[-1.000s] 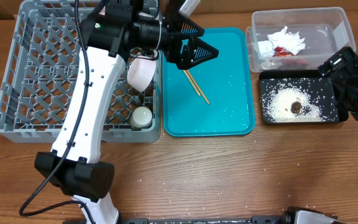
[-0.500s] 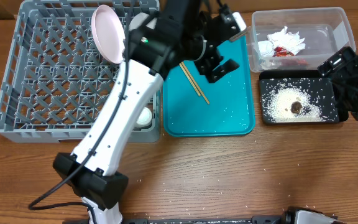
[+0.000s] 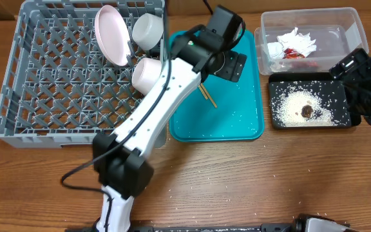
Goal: Sort waste into correct bins and load items into the dishwasher
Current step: 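Release the plate and move the left gripper to the chopsticks, then grasp one wooden chopstick with the left gripper, then insert the chopstick upright into the dish rack and release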
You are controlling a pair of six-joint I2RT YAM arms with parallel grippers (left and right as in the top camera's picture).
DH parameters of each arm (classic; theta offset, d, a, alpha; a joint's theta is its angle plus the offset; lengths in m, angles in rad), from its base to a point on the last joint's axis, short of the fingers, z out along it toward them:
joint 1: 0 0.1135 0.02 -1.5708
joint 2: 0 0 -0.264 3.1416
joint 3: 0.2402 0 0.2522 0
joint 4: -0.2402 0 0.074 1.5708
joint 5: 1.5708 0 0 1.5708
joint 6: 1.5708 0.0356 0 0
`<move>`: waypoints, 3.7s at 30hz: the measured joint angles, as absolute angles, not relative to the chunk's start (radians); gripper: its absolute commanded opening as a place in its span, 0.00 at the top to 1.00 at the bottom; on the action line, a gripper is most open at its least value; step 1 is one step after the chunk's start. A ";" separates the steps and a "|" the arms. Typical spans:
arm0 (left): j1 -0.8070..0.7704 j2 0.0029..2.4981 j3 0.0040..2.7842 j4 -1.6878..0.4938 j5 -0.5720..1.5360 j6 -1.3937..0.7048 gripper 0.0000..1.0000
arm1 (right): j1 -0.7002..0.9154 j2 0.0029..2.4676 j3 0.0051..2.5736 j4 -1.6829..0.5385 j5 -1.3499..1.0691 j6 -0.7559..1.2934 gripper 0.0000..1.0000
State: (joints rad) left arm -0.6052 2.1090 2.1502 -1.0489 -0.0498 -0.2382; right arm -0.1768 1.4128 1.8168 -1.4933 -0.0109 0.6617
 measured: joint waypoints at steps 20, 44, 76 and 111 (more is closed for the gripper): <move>-0.576 2.452 2.149 -0.971 -0.080 -0.383 0.17 | -0.177 1.413 1.817 -1.493 -0.010 0.661 0.00; -0.543 2.475 2.149 -0.893 -0.064 -0.439 0.16 | -0.177 1.413 1.817 -1.494 -0.010 0.662 0.00; -0.542 2.474 2.109 -0.899 -0.074 -0.502 0.96 | -0.177 1.413 1.817 -1.493 -0.011 0.661 0.00; -0.040 2.157 2.321 -1.568 -0.068 -0.059 0.96 | -0.177 1.413 1.817 -1.494 -0.011 0.662 0.00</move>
State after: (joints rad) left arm -0.0399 2.1574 2.3207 -1.5684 -0.0685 -0.0586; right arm -0.1768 1.4128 1.8168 -1.4937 -0.0109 0.6617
